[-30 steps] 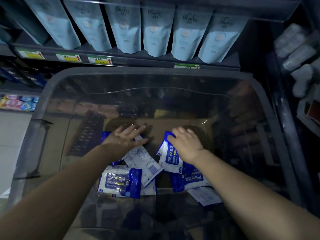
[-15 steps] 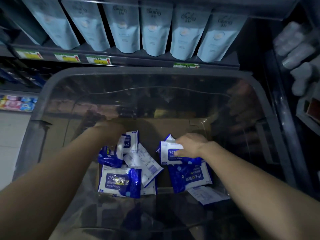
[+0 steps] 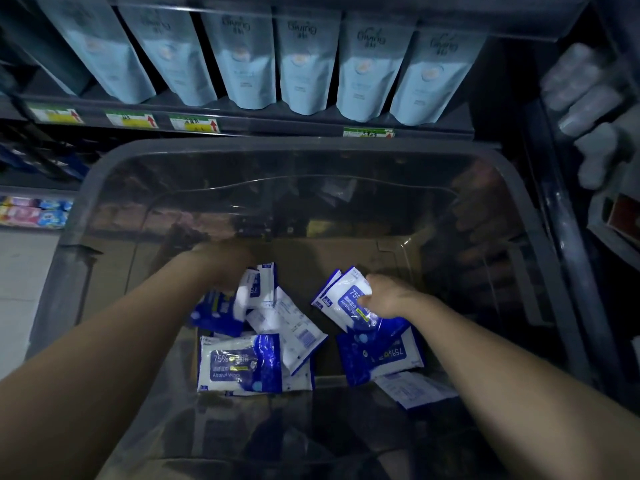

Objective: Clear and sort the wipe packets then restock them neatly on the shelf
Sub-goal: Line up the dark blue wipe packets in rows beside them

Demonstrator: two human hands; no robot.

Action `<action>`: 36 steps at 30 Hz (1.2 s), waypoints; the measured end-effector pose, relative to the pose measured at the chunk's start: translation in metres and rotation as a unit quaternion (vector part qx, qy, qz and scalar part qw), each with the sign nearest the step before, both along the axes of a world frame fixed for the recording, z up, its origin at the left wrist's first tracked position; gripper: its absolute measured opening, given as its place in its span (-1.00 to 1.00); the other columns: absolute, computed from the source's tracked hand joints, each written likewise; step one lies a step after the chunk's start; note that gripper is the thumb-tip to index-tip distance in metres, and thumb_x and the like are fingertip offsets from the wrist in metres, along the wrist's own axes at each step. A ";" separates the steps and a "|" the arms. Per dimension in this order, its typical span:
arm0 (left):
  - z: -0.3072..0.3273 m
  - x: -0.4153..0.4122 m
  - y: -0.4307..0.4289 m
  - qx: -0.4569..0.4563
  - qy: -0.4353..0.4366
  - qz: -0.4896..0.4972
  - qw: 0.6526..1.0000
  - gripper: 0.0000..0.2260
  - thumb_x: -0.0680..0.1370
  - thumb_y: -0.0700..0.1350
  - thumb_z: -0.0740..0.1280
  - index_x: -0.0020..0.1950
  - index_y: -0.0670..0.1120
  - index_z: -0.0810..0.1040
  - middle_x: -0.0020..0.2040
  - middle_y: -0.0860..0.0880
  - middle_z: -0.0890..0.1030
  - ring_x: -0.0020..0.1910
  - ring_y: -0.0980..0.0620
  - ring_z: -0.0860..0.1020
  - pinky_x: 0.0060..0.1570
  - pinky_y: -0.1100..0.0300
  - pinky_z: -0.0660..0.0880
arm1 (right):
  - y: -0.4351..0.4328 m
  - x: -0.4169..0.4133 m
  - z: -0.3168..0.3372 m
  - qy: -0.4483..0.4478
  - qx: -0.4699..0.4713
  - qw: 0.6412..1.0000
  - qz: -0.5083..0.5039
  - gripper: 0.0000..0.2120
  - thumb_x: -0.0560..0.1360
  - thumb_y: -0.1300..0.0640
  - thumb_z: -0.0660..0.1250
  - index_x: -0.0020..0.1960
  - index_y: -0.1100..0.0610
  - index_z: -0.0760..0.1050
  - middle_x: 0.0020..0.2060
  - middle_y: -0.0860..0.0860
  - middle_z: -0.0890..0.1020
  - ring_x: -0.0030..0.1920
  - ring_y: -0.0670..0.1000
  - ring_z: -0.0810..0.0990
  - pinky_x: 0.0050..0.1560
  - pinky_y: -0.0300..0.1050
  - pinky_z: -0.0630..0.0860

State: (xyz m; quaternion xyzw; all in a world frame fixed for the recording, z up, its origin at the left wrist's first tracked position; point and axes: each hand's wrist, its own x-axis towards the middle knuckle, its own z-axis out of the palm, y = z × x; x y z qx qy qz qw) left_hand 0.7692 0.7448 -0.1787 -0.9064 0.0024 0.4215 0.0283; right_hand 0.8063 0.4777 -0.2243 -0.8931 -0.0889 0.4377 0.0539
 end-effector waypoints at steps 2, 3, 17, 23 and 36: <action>-0.003 0.008 -0.011 0.064 -0.026 -0.112 0.991 -0.72 0.56 -0.20 0.26 0.25 -0.03 0.53 0.21 -0.01 0.56 0.15 -0.02 0.52 0.26 0.02 0.41 | 0.000 -0.002 -0.001 0.001 0.007 1.000 -0.003 -0.74 0.58 -0.06 0.22 0.18 0.06 0.40 0.15 0.05 0.53 -0.01 0.04 0.47 0.03 -0.08 0.42; -0.006 0.012 -0.018 0.089 -0.032 -0.172 0.981 -0.73 0.57 -0.20 0.25 0.24 -0.01 0.54 0.26 0.00 0.54 0.23 -0.03 0.48 0.36 -0.03 0.29 | 0.000 -0.003 -0.001 -0.005 0.008 1.000 0.002 -0.76 0.58 -0.06 0.23 0.15 0.05 0.40 0.14 0.05 0.54 -0.01 0.04 0.48 0.02 -0.08 0.42; -0.038 -0.010 -0.031 0.095 -0.097 -0.383 0.914 -0.69 0.62 -0.12 0.13 0.35 0.02 0.46 0.42 -0.07 0.31 0.45 -0.10 0.19 0.42 -0.04 0.05 | 0.012 -0.009 -0.001 0.009 -0.034 0.998 0.046 -0.45 0.32 -0.10 0.53 0.19 0.07 0.42 0.14 0.05 0.57 0.09 0.09 0.58 0.00 -0.08 0.52; -0.004 0.008 -0.018 0.002 -0.119 -0.089 0.989 -0.55 0.36 0.14 0.47 0.17 -0.01 0.52 0.11 -0.03 0.59 0.07 -0.03 0.55 0.04 0.14 0.48 | 0.011 -0.006 -0.001 -0.010 0.022 1.000 -0.015 -0.60 0.34 -0.05 0.50 0.06 0.06 0.45 0.07 0.05 0.57 0.02 0.07 0.56 -0.02 -0.09 0.50; 0.032 0.000 -0.006 -0.467 -0.083 0.391 0.788 -0.55 0.23 -0.06 0.62 0.01 -0.09 0.54 -0.02 -0.18 0.68 -0.07 -0.14 0.66 0.03 -0.08 0.58 | 0.007 0.009 0.068 -0.200 0.250 0.929 -0.187 -0.76 0.37 0.00 0.50 -0.09 0.05 0.49 -0.06 -0.01 0.66 -0.09 0.04 0.62 -0.08 -0.05 0.53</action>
